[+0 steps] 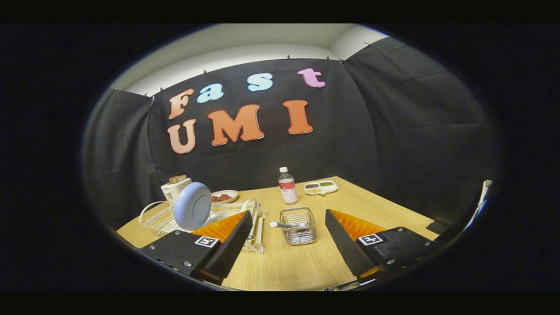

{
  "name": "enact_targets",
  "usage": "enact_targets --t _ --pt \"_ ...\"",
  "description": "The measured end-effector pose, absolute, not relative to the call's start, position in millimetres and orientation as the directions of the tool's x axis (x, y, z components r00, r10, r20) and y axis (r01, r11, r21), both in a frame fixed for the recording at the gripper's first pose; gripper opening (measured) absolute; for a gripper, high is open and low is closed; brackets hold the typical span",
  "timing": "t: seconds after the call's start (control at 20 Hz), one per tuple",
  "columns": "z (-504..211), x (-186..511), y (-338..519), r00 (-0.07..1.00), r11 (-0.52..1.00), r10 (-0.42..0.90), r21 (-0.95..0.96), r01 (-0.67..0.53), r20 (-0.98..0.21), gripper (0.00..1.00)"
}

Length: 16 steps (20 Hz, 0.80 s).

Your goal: Take the plate from the dish rack, then take the spoon from the basket and place it into the plate.

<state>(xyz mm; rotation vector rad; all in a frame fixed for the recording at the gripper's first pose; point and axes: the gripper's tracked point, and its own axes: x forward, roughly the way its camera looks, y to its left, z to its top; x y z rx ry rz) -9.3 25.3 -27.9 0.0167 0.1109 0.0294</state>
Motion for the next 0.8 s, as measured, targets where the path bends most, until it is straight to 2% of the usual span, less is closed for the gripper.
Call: enact_targets --t 0.25,0.45,0.8 --pt "-1 -2 88 0.991 0.996 0.082 -0.010 -0.083 -0.104 1.00" --pt "18 30 156 0.985 0.990 0.135 -0.012 -0.137 -0.112 1.00" --pt "-29 102 242 0.953 0.990 0.124 -0.035 -0.139 -0.275 1.00"
